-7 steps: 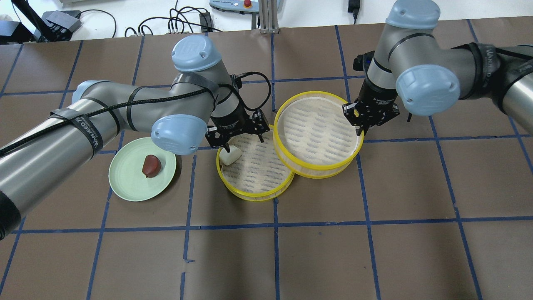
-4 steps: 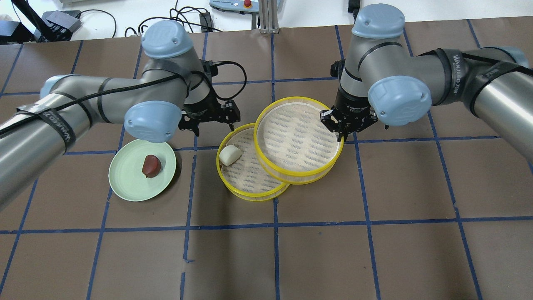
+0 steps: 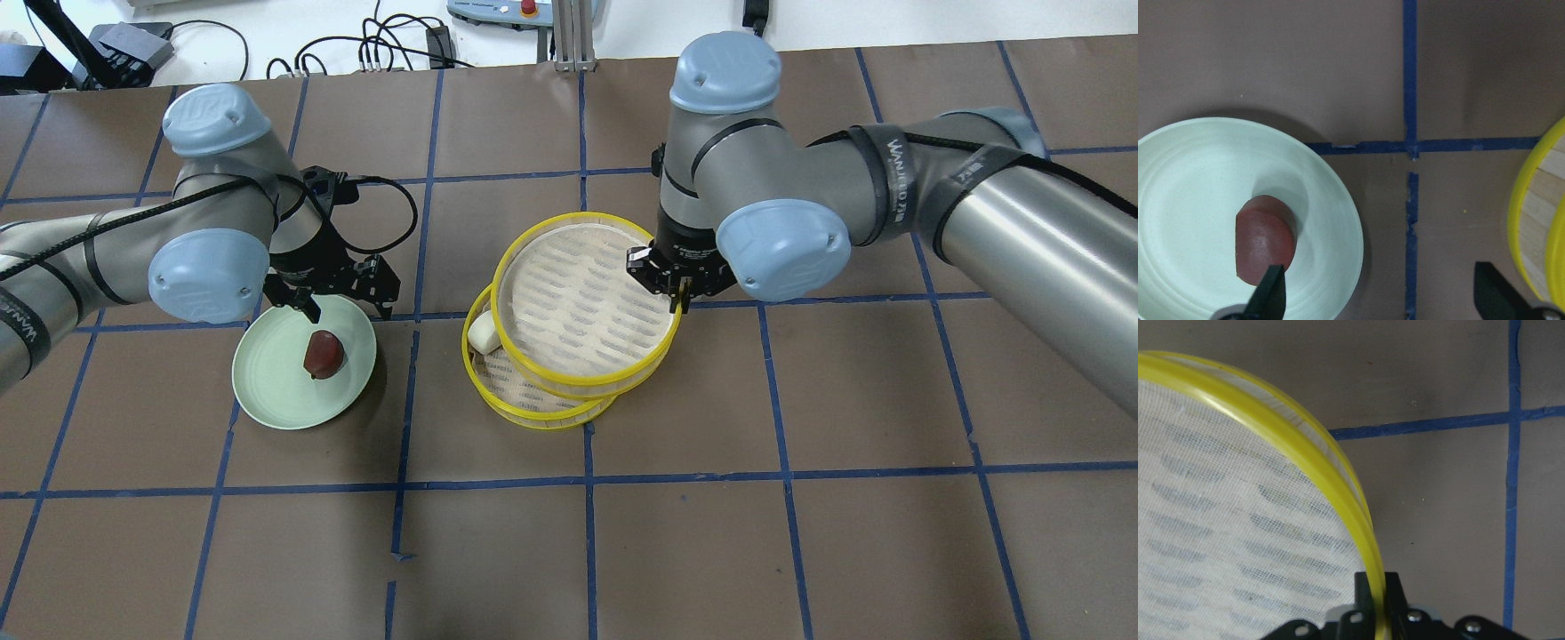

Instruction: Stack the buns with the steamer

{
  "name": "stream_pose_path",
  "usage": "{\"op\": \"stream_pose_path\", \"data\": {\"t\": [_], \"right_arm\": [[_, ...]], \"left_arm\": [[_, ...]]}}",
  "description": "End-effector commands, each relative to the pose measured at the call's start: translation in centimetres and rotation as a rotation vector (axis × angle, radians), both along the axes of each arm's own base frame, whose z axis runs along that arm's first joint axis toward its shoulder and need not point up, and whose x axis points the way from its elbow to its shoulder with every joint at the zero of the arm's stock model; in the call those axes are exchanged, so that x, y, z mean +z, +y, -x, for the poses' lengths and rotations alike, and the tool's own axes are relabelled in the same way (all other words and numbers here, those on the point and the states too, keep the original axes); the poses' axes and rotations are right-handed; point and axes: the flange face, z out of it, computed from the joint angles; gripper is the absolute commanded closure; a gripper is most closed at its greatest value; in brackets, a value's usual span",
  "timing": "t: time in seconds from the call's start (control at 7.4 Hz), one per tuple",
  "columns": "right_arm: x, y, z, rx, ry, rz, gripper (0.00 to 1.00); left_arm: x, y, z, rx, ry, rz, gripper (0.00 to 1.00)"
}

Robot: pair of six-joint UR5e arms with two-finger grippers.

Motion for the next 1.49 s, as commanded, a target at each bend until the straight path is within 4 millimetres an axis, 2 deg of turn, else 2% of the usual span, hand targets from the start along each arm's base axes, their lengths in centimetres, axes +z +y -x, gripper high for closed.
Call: {"op": "stream_pose_path", "data": {"t": [0.0,0.14,0.27,0.41,0.54,0.68,0.95,1.08,1.22,1.35], "right_arm": [[-1.4,0.8,-3.1,-0.028,0.020,0.016,0.92],[-2.3,1.1,-4.0,-0.022,0.027,0.012,0.92],[-2.4,1.0,-4.1,-0.022,0.028,0.011,0.91],[-2.5,1.1,-4.2,-0.022,0.027,0.007,0.91],[-2.8,1.1,-4.3,-0.021,0.025,0.003,0.91],[-3.1,1.1,-4.3,-0.022,0.022,-0.004,0.86],[-3.1,1.4,-4.8,-0.020,0.017,-0.008,0.81],[-3.3,1.4,-4.8,-0.018,0.020,-0.010,0.76],[-3.4,1.4,-4.7,-0.017,0.030,-0.007,0.10],[-3.2,1.2,-4.7,-0.014,0.030,-0.003,0.00]], "left_arm": [[-1.4,0.4,-2.5,-0.018,-0.061,-0.031,0.01],[-2.6,0.1,-3.0,-0.018,-0.060,-0.054,0.02],[-4.8,-0.4,-4.0,-0.017,-0.089,-0.080,0.07],[-5.6,-0.8,-4.5,-0.021,-0.115,-0.065,0.21],[-6.7,-0.2,-4.2,-0.022,-0.107,-0.089,0.57],[-7.8,0.7,-4.1,-0.021,-0.109,-0.091,0.83],[-4.3,-0.7,-4.3,-0.012,-0.123,0.027,0.91],[-0.8,-1.2,-4.3,-0.012,-0.131,0.084,0.92],[2.3,-0.9,-3.8,-0.018,-0.142,0.139,0.92],[4.6,-0.3,-2.8,-0.010,-0.100,0.146,0.92]]}}
